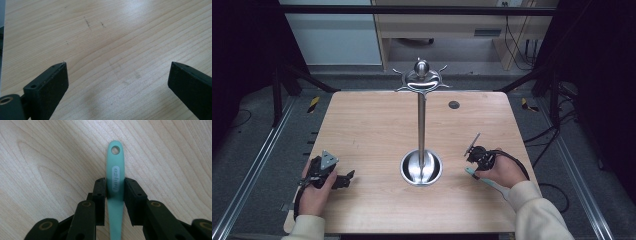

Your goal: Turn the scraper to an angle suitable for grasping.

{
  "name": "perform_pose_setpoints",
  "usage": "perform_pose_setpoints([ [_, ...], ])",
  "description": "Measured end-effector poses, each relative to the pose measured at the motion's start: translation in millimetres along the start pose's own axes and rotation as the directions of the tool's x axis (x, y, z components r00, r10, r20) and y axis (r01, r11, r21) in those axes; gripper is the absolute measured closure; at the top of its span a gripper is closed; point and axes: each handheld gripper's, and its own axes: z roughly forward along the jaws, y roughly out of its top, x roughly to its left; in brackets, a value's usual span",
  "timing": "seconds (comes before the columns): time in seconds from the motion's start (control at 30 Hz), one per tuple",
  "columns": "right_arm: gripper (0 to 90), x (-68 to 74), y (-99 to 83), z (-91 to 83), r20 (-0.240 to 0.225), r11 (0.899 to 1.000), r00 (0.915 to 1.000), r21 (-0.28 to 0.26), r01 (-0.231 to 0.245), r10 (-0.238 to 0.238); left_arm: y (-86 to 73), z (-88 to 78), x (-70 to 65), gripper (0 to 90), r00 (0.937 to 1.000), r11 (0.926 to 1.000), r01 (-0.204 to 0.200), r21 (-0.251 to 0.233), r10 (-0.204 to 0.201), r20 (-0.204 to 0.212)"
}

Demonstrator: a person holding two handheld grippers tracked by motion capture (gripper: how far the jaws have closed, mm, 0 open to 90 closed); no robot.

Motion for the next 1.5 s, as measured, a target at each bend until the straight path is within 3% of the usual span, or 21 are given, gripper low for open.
perform_pose_setpoints([
  [0.47, 73.8, 0.1, -0.1, 0.7, -0.01, 1.0, 0.9999, 0.006, -0.01, 0.01, 0.3, 0.2, -0.5, 3.0, 1.0, 1.0, -0.004, 0.002, 0.004, 0.001],
  [0.53, 74.0, 0.1, -0.5, 1.1, 0.0, 1.0, 0.9999, -0.002, 0.015, -0.015, 0.3, 0.3, -0.5, 3.0, 1.0, 1.0, -0.003, 0.001, 0.003, 0.001],
  [0.6, 74.2, 3.6, -0.2, 0.5, 0.006, 1.0, 1.0, 0.003, 0.001, -0.001, 0.1, 0.6, -0.4, 2.9, 1.0, 1.0, -0.006, 0.004, 0.006, 0.002],
  [0.7, 74.4, 4.0, -1.7, 0.9, 0.015, 0.999, 0.9991, -0.015, 0.04, -0.04, 0.4, 0.6, -0.4, 3.0, 1.0, 1.0, -0.005, 0.001, 0.005, 0.003],
  [0.83, 74.5, 6.7, -3.1, 0.5, 0.024, 0.999, 0.9991, -0.021, 0.034, -0.034, 0.1, 1.3, -0.8, 2.9, 1.0, 0.9999, -0.009, 0.009, 0.009, 0.004],
  [1.1, 74.5, 7.5, -12.9, -16.5, 0.02, 0.995, 0.9997, -0.095, 0.017, -0.015, -0.7, 2.9, -3.1, 2.9, 0.9999, 0.9997, -0.013, 0.02, 0.013, 0.003],
  [1.27, 74.6, 2.7, -28.0, -36.2, 0.016, 0.982, 0.9998, -0.186, -0.003, 0.007, -2.0, 3.2, -3.4, 2.9, 0.9999, 0.9994, -0.014, 0.031, 0.015, -0.001],
  [1.5, 74.6, -1.2, -38.0, -48.3, 0.02, 0.971, 0.9996, -0.238, -0.016, 0.021, -1.7, 3.9, -4.0, 2.9, 0.9999, 0.9994, -0.016, 0.032, 0.016, -0.002],
])
